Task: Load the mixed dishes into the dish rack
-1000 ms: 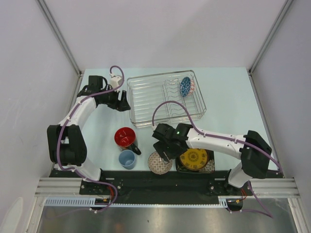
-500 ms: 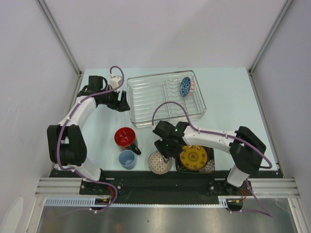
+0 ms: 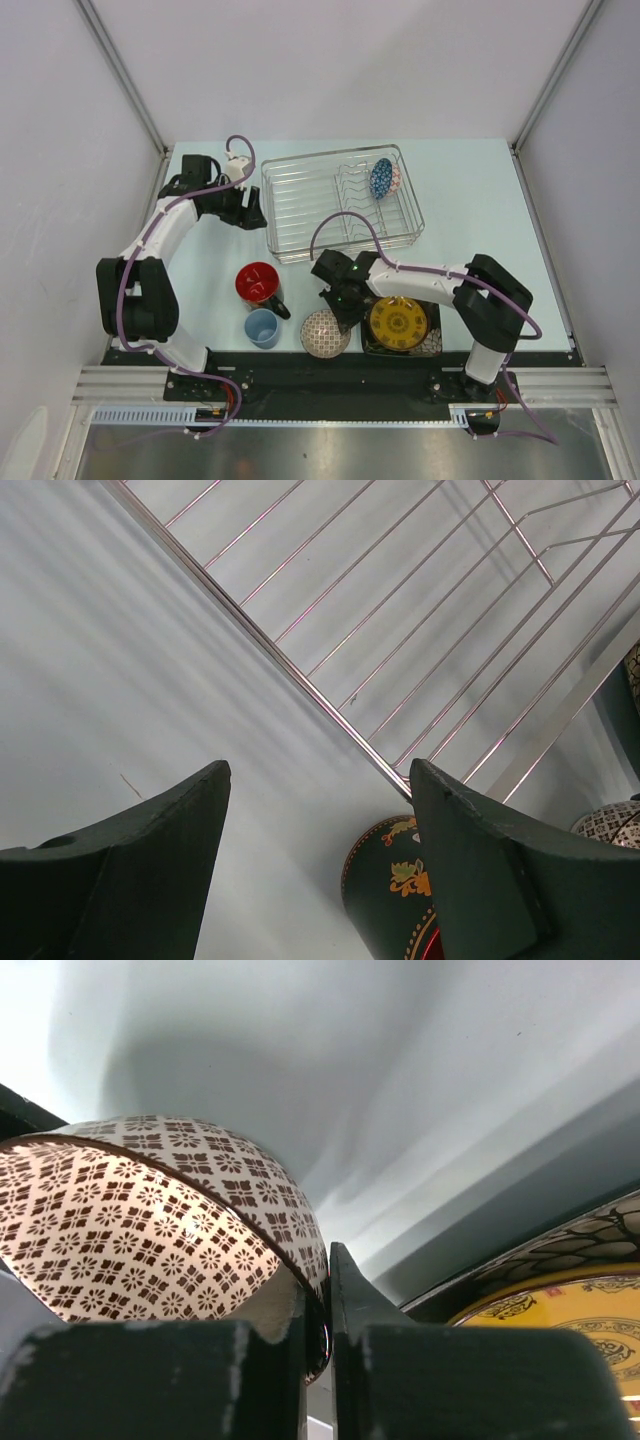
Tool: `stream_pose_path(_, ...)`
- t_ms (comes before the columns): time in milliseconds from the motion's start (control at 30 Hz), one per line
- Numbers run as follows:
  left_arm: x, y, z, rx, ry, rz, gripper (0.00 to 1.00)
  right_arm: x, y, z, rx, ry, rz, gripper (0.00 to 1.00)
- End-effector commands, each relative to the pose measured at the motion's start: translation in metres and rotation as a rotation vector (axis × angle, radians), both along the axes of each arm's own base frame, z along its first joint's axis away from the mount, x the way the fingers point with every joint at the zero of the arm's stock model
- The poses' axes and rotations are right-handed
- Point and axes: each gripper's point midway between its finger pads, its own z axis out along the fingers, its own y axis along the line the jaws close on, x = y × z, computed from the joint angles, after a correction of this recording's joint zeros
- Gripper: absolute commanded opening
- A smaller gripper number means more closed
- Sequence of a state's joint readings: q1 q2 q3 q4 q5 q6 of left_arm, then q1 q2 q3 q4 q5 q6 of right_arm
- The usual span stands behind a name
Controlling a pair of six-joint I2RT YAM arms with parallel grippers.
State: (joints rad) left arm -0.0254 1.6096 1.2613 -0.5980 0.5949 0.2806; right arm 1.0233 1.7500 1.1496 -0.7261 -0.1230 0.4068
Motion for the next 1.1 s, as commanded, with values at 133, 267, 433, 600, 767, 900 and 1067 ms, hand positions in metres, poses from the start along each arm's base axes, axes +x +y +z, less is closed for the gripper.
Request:
stream_pose_path(133, 0.012, 0.0, 0.021, -0.011, -0.072, -0.012, 0.78, 0.044, -0.019, 0.053, -0.011, -0.268, -0.109, 0.0)
stream_pose_path(267, 0.015, -0.001, 0.017, -0.02, -0.06, -0.012, 0.77, 0.083, -0.038, 0.121, -0.03, -0.471, -0.238, 0.0)
stream_pose_path(433, 0.018, 0.0, 0.021, -0.013, -0.072, -0.004, 0.78, 0.139, -0.057, 0.193, -0.157, -0.726, -0.446, 0.0)
stream_pose_path(600, 0.016, 0.0, 0.023, -0.018, -0.075, -0.006, 0.77, 0.204, -0.103, 0.235, -0.599, -0.982, -0.571, 0.0)
stream_pose_path(767, 0.012, 0.002, 0.027, -0.022, -0.086, -0.005, 0.77, 0.244, -0.135, 0.232, -0.671, -0.987, -0.7, 0.0)
stream_pose_path(900, 0.01, 0.004, 0.025, -0.023, -0.085, -0.005, 0.77, 0.252, -0.174, 0.225, -0.815, -1.002, -0.726, 0.0)
stream_pose_path(1067, 0.007, 0.003, 0.018, -0.029, -0.07, -0.01, 0.77, 0.243, -0.215, 0.218, -0.91, -0.978, -0.765, 0.0)
